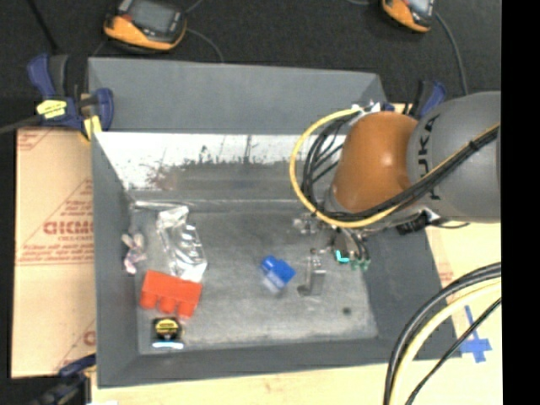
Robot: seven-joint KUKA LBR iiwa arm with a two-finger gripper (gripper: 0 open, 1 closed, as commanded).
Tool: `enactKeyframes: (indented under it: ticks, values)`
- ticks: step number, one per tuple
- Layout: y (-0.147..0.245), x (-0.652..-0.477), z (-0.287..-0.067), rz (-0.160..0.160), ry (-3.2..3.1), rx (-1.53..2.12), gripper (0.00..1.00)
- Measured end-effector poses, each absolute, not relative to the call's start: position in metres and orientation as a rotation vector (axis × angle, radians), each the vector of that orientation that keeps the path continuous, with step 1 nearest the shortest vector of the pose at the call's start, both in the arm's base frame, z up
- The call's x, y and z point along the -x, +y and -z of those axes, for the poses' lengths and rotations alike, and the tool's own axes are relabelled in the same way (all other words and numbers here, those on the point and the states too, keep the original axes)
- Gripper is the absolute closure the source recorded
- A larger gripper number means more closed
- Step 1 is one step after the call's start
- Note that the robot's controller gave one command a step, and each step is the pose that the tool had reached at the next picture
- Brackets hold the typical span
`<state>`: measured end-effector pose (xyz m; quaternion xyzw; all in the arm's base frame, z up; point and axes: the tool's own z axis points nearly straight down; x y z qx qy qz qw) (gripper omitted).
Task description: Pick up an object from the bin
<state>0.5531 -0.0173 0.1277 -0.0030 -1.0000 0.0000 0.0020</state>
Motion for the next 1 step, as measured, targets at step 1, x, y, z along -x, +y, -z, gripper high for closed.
enactKeyframes:
  ticks: [1]
  values:
    - [0.0294,-0.573,-0.0705,0.004,-3.141,-0.025,0.0]
